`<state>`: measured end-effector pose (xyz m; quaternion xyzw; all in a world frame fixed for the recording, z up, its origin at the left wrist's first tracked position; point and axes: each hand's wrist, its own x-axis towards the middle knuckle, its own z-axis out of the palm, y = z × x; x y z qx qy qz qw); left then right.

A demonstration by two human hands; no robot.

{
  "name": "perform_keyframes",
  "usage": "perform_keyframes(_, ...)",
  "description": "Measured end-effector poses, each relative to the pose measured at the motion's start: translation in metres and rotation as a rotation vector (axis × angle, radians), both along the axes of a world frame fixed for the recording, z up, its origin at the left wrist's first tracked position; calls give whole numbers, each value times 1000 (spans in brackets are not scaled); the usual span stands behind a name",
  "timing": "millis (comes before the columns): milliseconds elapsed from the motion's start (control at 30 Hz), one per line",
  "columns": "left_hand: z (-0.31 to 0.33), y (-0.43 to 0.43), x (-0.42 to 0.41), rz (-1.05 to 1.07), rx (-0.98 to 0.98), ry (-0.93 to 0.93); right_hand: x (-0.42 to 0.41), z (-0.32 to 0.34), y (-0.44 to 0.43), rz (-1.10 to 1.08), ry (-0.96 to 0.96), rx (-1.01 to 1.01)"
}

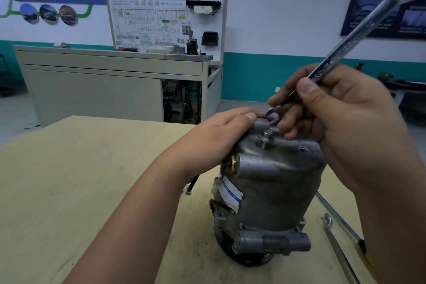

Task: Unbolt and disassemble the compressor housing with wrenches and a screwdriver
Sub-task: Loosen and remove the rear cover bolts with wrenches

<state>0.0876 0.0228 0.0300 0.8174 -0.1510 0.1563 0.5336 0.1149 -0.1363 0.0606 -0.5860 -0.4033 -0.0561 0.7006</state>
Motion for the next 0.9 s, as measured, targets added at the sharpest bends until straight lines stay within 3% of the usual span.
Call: perform_keyframes(900, -1, 2, 1, -6, 15, 25, 5, -1, -6, 100, -137, -136)
